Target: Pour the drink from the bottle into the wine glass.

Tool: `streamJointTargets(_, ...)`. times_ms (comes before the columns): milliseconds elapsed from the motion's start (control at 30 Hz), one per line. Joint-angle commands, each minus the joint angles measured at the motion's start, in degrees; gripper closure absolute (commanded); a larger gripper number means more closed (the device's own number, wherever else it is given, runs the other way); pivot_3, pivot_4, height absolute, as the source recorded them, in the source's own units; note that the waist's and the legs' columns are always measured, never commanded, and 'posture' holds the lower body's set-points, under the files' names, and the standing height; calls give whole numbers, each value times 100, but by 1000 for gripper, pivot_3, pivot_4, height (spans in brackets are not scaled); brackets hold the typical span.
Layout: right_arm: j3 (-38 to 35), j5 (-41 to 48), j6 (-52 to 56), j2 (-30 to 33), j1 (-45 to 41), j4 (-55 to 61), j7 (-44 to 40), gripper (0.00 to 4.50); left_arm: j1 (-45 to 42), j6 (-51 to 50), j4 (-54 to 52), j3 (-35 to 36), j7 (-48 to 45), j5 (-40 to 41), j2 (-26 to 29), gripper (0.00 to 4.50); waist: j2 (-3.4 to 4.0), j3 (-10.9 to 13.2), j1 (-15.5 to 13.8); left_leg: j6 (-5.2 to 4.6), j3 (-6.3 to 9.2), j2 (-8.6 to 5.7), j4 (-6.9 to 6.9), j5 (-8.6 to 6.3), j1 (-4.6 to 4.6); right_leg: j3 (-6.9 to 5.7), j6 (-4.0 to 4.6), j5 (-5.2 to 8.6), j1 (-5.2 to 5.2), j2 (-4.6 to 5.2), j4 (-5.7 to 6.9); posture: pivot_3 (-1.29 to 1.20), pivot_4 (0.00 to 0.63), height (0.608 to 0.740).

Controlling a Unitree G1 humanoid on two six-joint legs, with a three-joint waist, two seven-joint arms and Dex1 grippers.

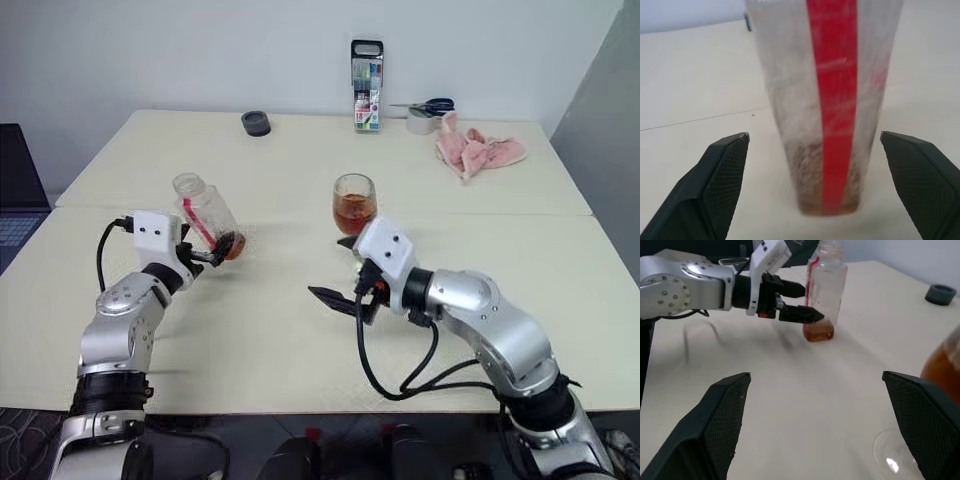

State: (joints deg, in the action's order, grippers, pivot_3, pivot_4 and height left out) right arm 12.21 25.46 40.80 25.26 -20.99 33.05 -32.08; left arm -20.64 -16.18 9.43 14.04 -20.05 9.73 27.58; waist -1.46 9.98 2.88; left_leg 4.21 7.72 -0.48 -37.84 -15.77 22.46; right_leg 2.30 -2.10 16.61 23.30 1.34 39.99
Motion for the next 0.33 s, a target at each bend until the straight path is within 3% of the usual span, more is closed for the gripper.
streamJointTargets(33, -366, -94, -883, -321, 775, 130, 228, 0, 403, 263, -748, 148, 373, -237, 24, 17, 0, 0, -13, 0, -1, 2, 2, 0, 0, 2, 0, 0, 0, 1, -1, 0, 150, 740)
streamJointTargets(167, -572, -597, -1992, -901, 1574, -559, 740, 0, 860, 697, -1181, 321, 339, -4, -148, 17, 0, 0, -40, -1, -5, 2, 0, -1, -9, 2, -1, 0, -7, -3, 1, 0, 150, 740)
streamJointTargets(333, -566, -1029, -2775, -1333, 1773, -1059, 1009, 0, 1207, 906, -1442, 329, 369, 5, -298, 17, 2, 0, -51, -1, -17, 4, 5, 0, -31, 12, -1, -1, -14, -10, 4, 0, 150, 740)
